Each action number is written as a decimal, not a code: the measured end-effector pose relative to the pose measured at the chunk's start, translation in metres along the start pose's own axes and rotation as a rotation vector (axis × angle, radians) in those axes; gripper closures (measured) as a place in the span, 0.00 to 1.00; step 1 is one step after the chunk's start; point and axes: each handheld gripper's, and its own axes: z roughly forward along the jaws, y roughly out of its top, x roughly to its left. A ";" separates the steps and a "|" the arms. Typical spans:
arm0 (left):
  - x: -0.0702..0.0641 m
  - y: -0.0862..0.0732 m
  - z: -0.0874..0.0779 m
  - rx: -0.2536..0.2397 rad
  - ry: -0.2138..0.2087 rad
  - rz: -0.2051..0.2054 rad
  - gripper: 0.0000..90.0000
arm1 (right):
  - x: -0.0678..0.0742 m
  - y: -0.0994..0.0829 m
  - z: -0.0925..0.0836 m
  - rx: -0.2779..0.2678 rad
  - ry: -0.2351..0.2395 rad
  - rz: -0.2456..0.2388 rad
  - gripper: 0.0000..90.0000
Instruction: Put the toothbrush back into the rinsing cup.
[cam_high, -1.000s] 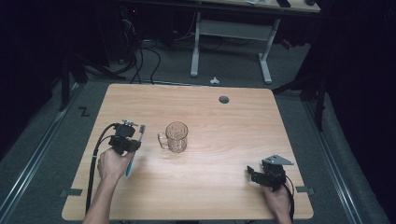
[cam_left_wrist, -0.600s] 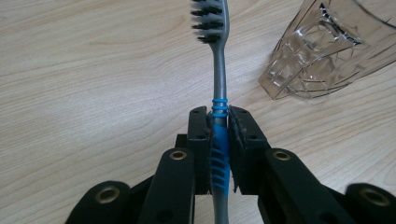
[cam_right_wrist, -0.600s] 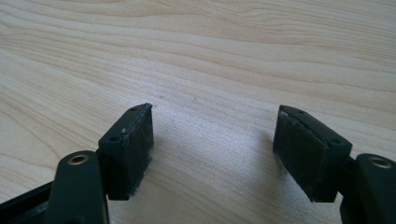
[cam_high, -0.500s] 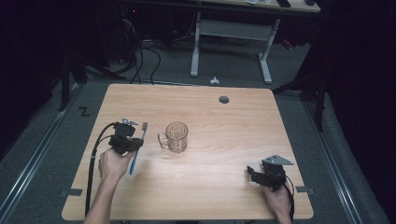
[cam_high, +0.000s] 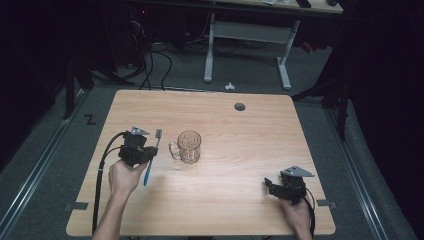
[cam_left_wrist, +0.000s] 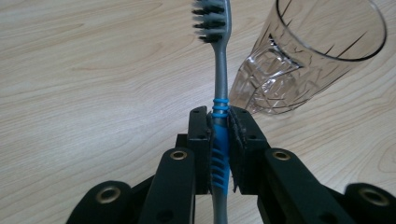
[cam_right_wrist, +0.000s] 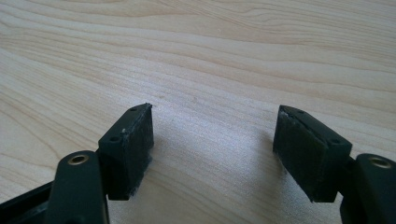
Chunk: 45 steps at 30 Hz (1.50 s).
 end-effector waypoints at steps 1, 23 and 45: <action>-0.001 0.000 0.000 -0.005 -0.004 0.002 0.89 | 0.000 0.000 0.000 0.000 0.000 0.000 0.32; -0.016 0.005 -0.004 -0.126 -0.044 0.037 0.89 | 0.000 0.000 0.000 0.000 0.000 0.001 0.32; -0.028 0.024 -0.016 -0.219 -0.053 0.068 0.89 | 0.000 0.000 0.000 0.001 0.001 0.001 0.32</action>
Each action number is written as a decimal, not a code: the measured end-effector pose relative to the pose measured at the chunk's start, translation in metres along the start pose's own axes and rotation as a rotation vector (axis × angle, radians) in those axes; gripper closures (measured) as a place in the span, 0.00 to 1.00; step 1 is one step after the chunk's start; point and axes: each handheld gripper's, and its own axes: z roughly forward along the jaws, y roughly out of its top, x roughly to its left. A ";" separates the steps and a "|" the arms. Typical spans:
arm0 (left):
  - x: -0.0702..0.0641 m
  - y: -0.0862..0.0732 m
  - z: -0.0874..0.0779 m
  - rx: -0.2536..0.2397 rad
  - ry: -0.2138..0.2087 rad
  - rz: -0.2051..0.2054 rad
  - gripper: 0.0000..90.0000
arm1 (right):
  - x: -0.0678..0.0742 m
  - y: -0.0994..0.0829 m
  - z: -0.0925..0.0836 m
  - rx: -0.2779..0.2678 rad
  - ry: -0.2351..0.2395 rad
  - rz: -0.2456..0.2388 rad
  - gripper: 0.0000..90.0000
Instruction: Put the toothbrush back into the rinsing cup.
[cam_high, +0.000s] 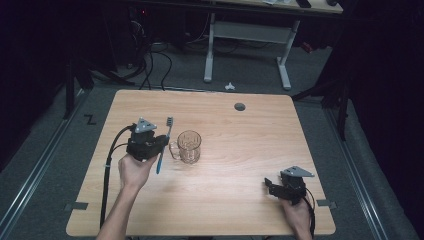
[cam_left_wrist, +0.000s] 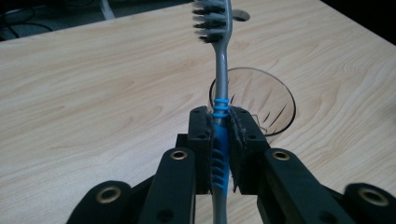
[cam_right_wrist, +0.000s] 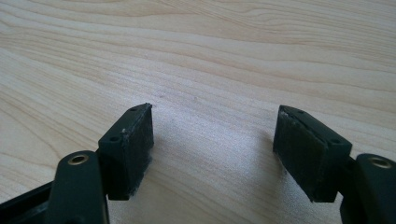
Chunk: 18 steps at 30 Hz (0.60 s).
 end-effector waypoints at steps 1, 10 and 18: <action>0.000 0.002 -0.001 -0.009 0.000 -0.002 0.89 | 0.000 0.000 0.000 0.000 0.000 0.000 0.32; 0.001 0.008 0.001 -0.070 0.003 -0.004 0.89 | 0.000 0.000 0.000 0.000 0.000 -0.001 0.32; 0.005 0.011 0.005 -0.079 0.008 -0.018 0.89 | 0.000 0.000 0.000 0.000 0.000 0.000 0.32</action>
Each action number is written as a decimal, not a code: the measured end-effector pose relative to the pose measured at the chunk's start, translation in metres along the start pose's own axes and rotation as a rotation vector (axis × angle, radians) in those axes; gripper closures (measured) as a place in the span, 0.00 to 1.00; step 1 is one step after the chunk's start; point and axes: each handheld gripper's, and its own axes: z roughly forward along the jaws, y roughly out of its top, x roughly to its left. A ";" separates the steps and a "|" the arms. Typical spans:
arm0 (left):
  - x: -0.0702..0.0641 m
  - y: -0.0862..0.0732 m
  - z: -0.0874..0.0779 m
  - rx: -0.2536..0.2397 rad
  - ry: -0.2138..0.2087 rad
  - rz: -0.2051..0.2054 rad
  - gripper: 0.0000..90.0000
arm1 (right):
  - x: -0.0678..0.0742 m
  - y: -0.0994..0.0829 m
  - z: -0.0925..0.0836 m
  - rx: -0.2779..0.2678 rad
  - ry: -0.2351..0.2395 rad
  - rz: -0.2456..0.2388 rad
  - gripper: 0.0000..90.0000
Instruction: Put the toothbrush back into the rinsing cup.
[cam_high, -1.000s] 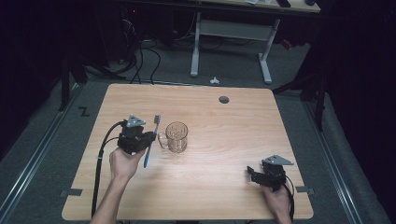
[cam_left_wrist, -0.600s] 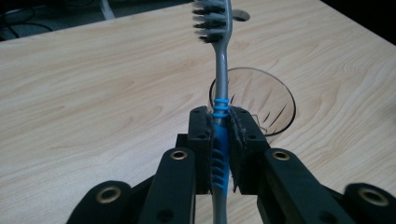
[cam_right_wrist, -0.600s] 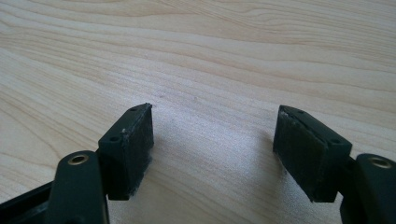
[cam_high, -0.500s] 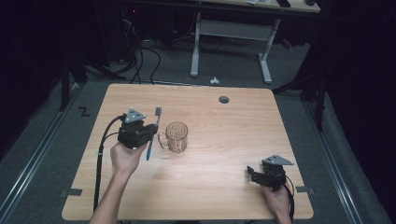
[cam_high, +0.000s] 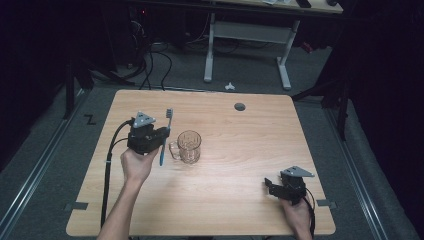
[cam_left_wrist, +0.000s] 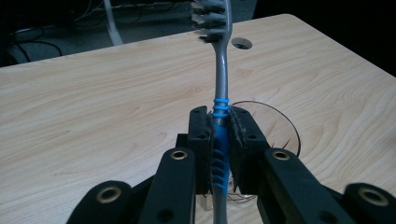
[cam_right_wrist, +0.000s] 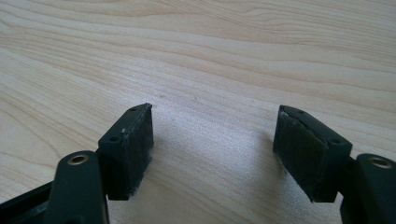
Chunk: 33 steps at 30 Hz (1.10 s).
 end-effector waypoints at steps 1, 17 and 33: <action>0.000 0.001 0.000 -0.005 -0.001 -0.002 0.89 | 0.000 0.000 0.000 0.000 0.000 -0.001 0.32; -0.002 0.015 0.010 -0.043 0.009 0.006 0.89 | 0.000 0.000 0.000 0.000 0.000 -0.001 0.32; 0.001 0.023 0.025 -0.080 0.038 -0.020 0.89 | 0.000 0.000 0.000 0.000 0.001 0.001 0.32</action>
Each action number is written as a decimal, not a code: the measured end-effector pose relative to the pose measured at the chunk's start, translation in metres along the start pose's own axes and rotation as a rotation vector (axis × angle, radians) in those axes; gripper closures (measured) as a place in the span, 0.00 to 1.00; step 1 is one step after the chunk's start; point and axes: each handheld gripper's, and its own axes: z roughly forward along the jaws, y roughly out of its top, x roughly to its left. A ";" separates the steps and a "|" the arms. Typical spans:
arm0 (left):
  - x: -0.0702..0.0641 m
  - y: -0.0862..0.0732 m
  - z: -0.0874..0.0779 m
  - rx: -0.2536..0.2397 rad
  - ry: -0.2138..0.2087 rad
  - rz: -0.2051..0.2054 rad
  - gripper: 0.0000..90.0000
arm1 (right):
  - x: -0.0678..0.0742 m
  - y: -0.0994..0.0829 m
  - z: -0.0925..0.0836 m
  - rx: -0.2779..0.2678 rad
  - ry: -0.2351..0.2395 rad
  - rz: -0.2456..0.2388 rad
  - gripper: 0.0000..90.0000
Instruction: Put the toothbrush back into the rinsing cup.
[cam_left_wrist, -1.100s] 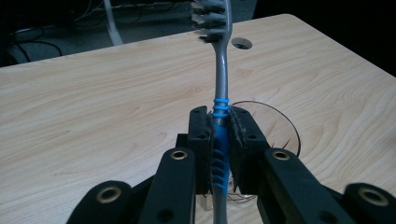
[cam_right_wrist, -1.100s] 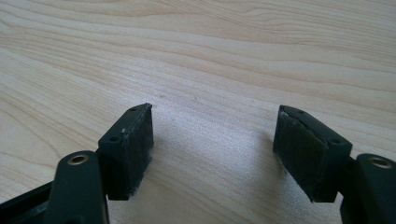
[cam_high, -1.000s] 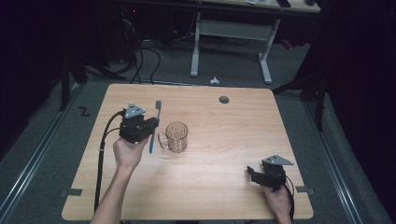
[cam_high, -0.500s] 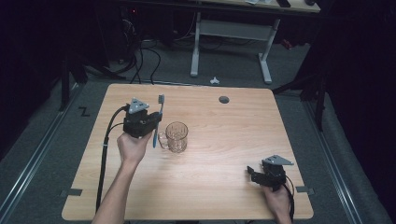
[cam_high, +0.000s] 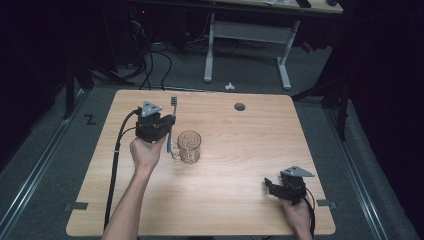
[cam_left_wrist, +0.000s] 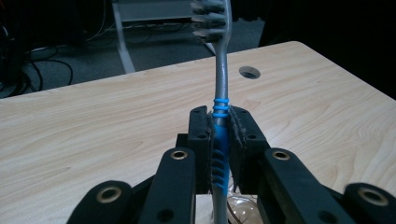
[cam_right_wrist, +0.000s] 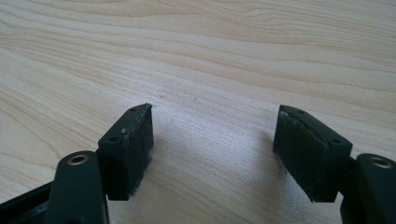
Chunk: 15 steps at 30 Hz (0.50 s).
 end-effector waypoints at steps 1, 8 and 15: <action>0.001 0.000 0.001 -0.005 0.002 -0.005 0.89 | 0.000 0.000 0.000 0.000 0.000 0.000 0.32; 0.004 0.001 0.003 -0.031 0.015 -0.024 0.89 | 0.000 0.000 0.000 0.000 0.000 -0.002 0.32; 0.004 0.001 0.007 -0.047 0.016 -0.027 0.89 | 0.000 0.000 0.000 -0.001 0.000 -0.002 0.32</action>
